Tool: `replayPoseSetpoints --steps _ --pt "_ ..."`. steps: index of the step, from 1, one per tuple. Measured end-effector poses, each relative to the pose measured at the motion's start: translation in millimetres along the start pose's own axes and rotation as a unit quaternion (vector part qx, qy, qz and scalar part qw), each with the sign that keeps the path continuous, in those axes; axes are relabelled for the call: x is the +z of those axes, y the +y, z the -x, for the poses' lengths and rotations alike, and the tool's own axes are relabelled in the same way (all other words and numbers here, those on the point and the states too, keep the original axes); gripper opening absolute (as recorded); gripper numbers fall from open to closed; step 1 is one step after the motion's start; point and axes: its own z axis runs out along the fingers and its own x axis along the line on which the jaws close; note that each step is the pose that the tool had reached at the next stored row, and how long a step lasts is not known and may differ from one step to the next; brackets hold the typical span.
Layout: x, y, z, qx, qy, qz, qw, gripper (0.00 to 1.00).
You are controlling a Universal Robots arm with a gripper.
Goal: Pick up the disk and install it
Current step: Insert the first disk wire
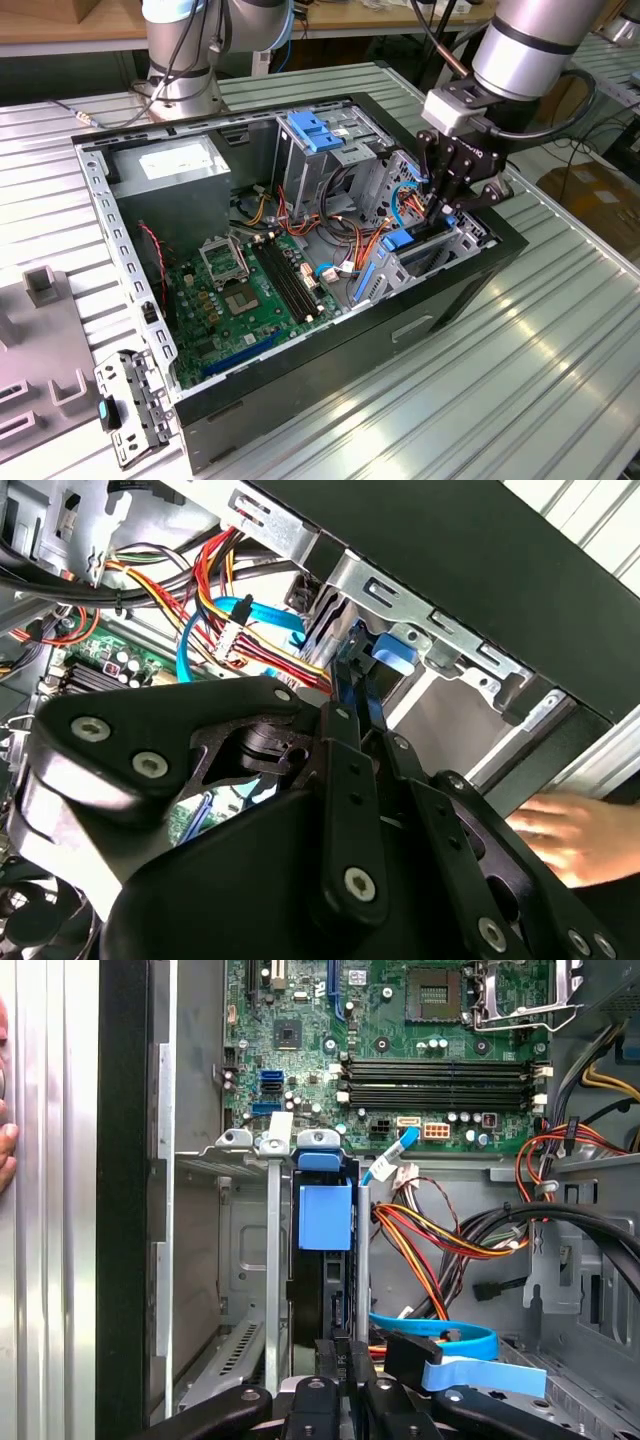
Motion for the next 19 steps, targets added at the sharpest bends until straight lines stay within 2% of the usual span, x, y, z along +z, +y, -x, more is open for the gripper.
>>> replayPoseSetpoints --steps 1,3,4,9,13,15,16,19 --pt "0.0 0.0 0.0 0.000 0.0001 0.0000 1.00000 0.24" --pt "-0.7 0.0 -0.1 0.000 0.0004 0.0000 1.00000 0.24" --pt "-2.0 0.0 -0.1 0.000 0.0003 0.0000 1.00000 0.30" --pt "-15.0 0.1 -0.6 0.000 0.0004 0.0000 1.00000 0.30" --pt "-15.3 0.1 -0.6 0.000 0.0002 -0.0004 1.00000 0.30" --pt "-15.4 0.1 -0.6 0.000 0.0003 -0.0004 1.00000 0.29" --pt "-15.4 0.1 -0.6 0.000 0.0003 -0.0004 1.00000 0.16" --pt "-15.4 0.1 -0.6 0.000 0.0003 -0.0004 1.00000 0.11"
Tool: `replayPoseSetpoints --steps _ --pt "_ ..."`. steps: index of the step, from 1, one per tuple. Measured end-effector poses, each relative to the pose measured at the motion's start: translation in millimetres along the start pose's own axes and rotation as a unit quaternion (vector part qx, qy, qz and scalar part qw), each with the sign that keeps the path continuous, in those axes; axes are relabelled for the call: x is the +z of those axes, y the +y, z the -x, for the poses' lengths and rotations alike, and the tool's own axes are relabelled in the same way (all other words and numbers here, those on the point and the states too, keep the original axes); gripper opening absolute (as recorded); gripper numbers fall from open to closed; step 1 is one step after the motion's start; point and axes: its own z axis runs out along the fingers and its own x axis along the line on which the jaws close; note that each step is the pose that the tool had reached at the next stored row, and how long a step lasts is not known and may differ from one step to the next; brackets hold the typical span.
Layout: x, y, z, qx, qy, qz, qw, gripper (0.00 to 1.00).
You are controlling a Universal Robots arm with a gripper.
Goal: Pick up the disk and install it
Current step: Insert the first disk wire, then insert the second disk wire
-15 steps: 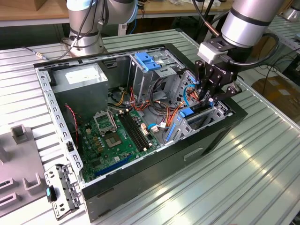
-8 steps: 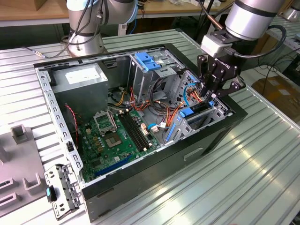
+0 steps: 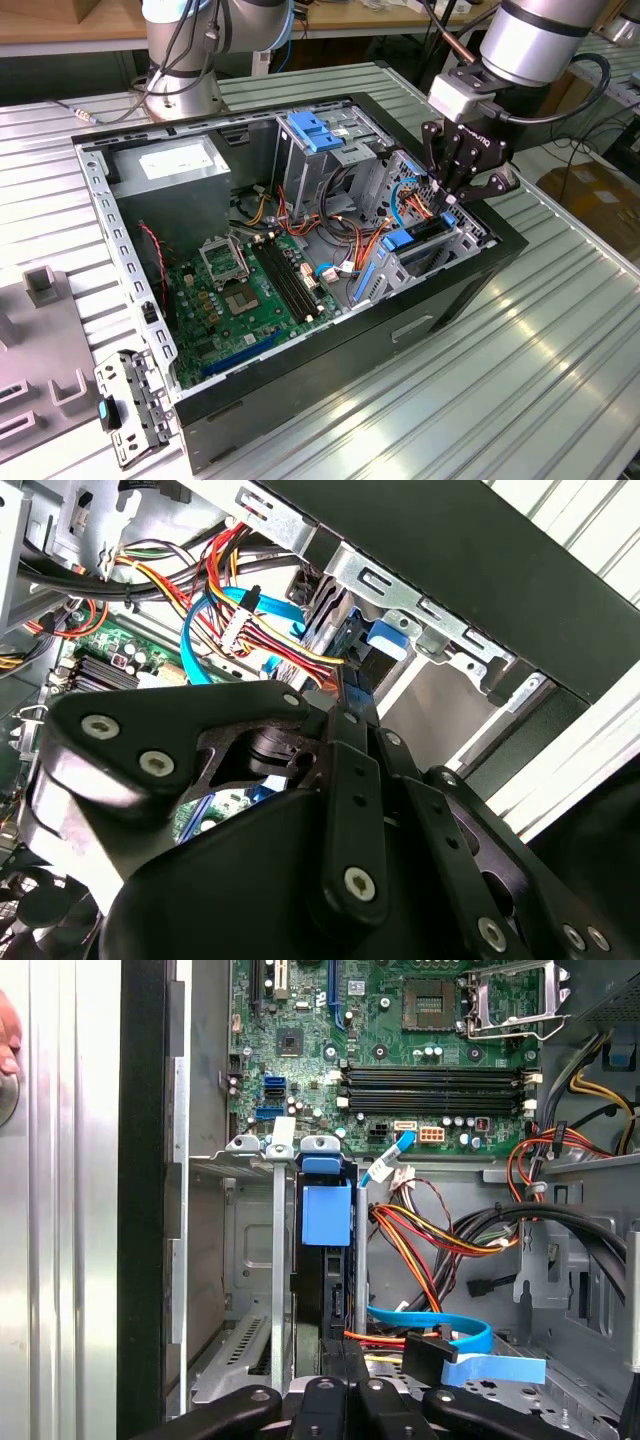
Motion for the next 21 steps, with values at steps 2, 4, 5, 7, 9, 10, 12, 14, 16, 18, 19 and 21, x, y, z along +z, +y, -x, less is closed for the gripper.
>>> replayPoseSetpoints --steps 2,4,5,7,9,10,12,14,16,18,19,21 --pt "0.0 0.0 0.0 0.000 0.0000 0.0000 1.00000 0.11" --pt "0.0 0.0 0.0 0.000 0.0000 0.0000 1.00000 0.11" --pt "0.0 0.0 0.0 0.000 0.0000 0.0000 1.00000 0.11" --pt "0.0 0.0 0.0 0.000 0.0000 -0.0001 1.00000 0.11" --pt "0.0 0.0 0.0 0.000 0.0000 -0.0001 1.00000 0.11" --pt "0.0 0.0 0.0 0.000 0.0000 -0.0001 1.00000 0.11" --pt "0.1 0.3 0.0 0.000 0.0000 -0.0001 1.00000 0.11" --pt "0.1 0.9 0.0 0.000 -0.0001 -0.0001 1.00000 0.11" --pt "0.0 2.3 0.0 0.000 0.0000 -0.0001 1.00000 0.11" --pt "0.0 4.4 0.0 0.000 0.0000 -0.0001 1.00000 0.11" --pt "0.0 5.6 0.0 0.000 0.0000 -0.0001 1.00000 0.11" --pt "0.1 12.3 0.0 0.000 0.0000 -0.0001 1.00000 0.11"
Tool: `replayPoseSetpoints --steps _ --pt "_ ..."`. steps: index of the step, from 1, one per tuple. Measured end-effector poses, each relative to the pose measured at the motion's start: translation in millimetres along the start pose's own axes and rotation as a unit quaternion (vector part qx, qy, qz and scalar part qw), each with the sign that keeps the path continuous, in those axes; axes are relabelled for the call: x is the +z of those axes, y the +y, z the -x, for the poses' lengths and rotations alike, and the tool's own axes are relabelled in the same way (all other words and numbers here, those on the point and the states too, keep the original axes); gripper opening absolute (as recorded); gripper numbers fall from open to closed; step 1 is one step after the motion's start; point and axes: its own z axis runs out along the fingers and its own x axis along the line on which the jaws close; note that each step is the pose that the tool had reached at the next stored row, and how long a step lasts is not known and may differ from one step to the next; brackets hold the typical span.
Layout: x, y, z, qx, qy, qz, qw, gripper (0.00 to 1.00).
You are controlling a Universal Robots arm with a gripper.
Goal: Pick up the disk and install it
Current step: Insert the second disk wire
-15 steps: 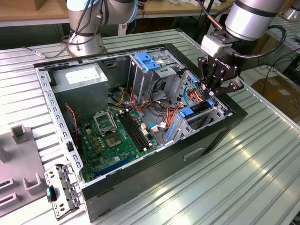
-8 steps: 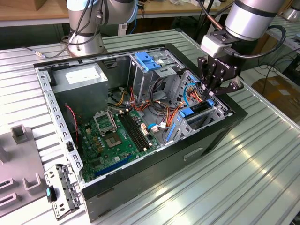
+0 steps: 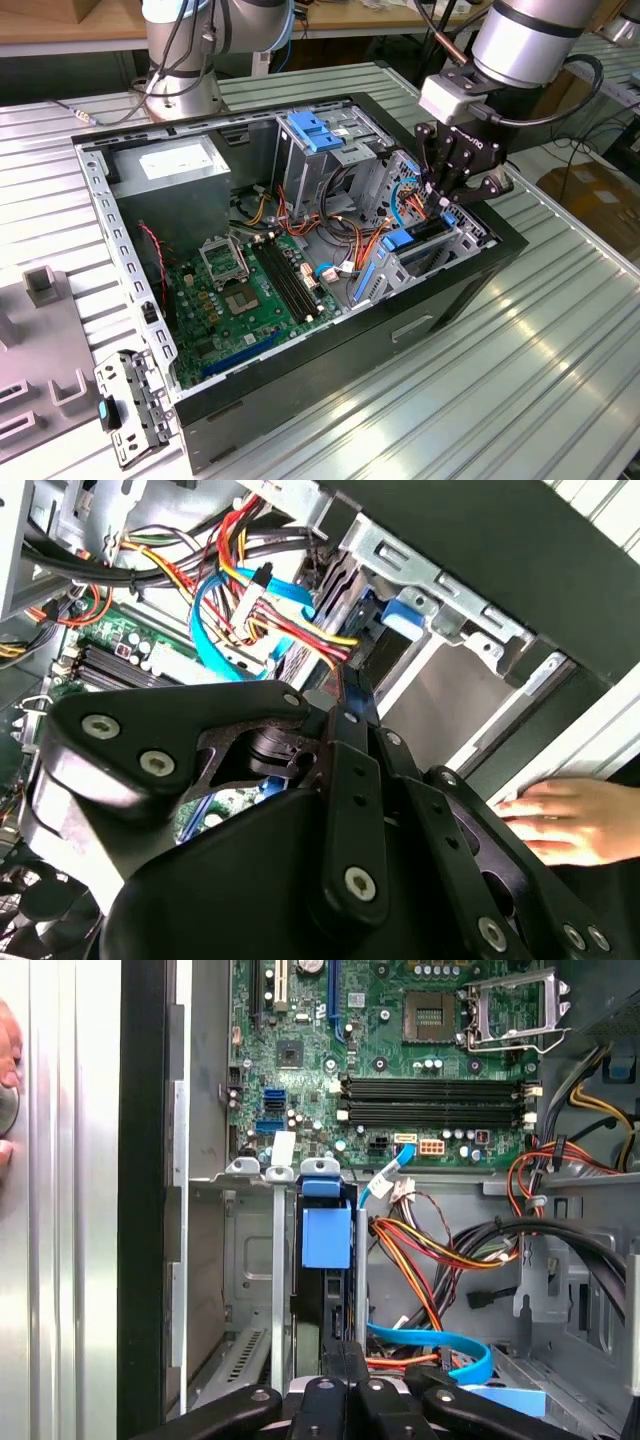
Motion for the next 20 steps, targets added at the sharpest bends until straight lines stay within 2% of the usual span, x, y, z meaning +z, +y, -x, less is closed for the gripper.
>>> replayPoseSetpoints --steps 2,5,9,17,18,20 --pt "0.1 3.6 -0.1 0.000 -0.0001 0.0000 1.00000 0.11" --pt "-5.1 4.6 0.3 0.000 0.0002 -0.0005 1.00000 0.11" --pt "-20.2 4.8 -0.4 0.000 0.0001 -0.0005 1.00000 0.11" --pt "-39.3 4.9 -1.1 0.000 0.0003 -0.0005 1.00000 0.11" --pt "-39.8 4.9 0.1 0.000 0.0013 -0.0005 1.00000 0.11" --pt "-40.3 4.9 4.7 0.000 0.0069 -0.0005 0.99998 0.11"
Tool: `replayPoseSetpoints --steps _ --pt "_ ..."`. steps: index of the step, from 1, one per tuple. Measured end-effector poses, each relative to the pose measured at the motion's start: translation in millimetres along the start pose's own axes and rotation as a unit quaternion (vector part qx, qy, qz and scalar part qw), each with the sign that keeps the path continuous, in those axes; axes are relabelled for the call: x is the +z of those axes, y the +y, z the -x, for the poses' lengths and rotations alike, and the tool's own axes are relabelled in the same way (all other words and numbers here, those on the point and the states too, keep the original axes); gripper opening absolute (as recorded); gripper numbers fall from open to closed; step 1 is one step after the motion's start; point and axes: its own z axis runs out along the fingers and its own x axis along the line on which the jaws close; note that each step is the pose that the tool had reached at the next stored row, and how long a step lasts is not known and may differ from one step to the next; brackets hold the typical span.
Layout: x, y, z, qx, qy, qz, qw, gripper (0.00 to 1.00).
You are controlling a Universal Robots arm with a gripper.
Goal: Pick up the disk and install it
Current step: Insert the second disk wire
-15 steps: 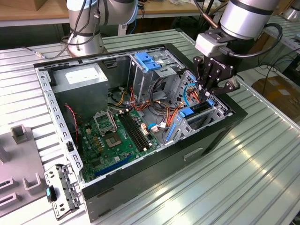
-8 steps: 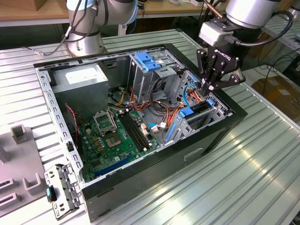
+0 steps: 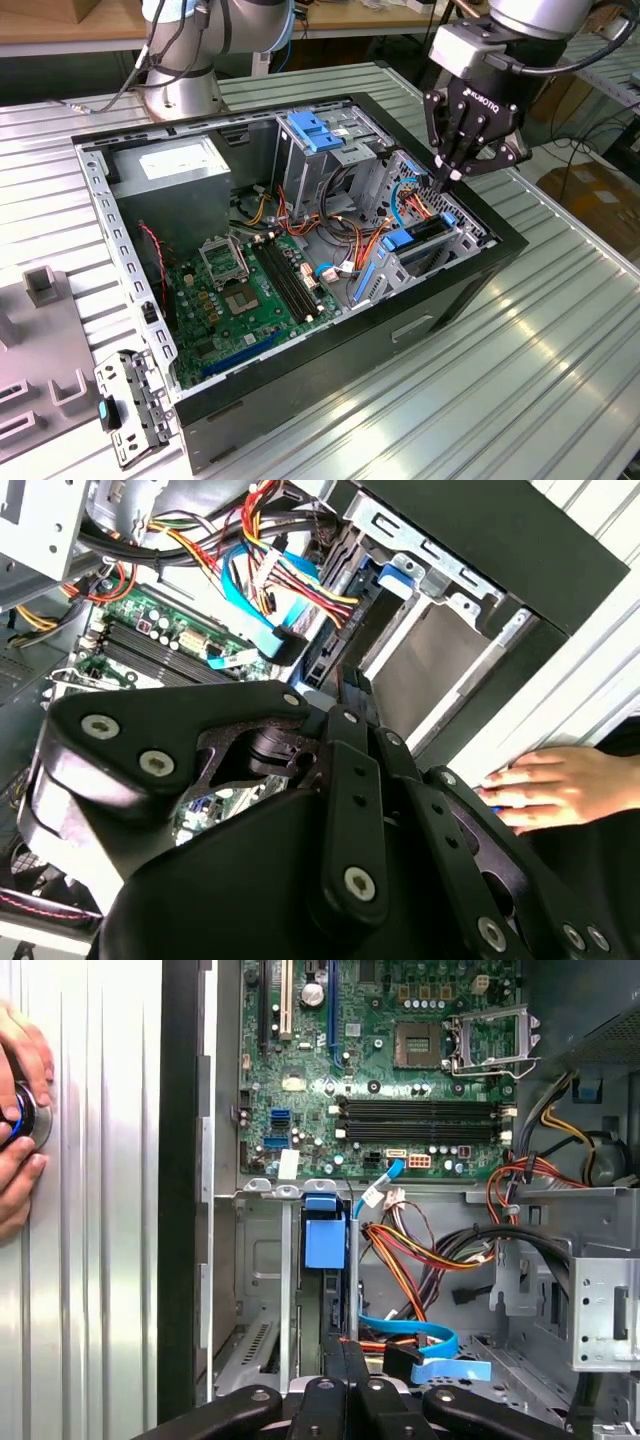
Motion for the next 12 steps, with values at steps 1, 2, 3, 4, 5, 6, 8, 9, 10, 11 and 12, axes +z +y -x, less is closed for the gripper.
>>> replayPoseSetpoints --steps 1,2,3,4,5,6,8,9,10,11,12 --pt "-0.2 0.0 2.1 0.000 0.0011 0.0000 1.00000 0.11" --pt "-1.0 0.0 5.9 0.000 0.0017 0.0000 1.00000 0.11" --pt "-2.0 0.0 9.7 0.000 0.0028 0.0000 1.00000 0.11" --pt "-2.9 0.0 13.9 0.000 0.0040 0.0002 0.99999 0.11" --pt "-3.3 0.0 16.4 0.000 0.0049 0.0005 0.99999 0.11" --pt "-3.4 0.0 19.3 0.000 0.0061 0.0013 0.99998 0.11" --pt "-3.8 0.1 24.0 0.000 0.0085 0.0038 0.99996 0.11" --pt "-4.4 0.1 28.2 0.000 0.0122 0.0063 0.99991 0.11" --pt "-4.5 0.0 31.1 0.000 0.0155 0.0081 0.99985 0.11" --pt "-4.6 -0.3 34.7 0.000 0.0220 0.0099 0.99971 0.11" --pt "-4.3 -1.0 39.2 0.000 0.0347 0.0114 0.99933 0.11"
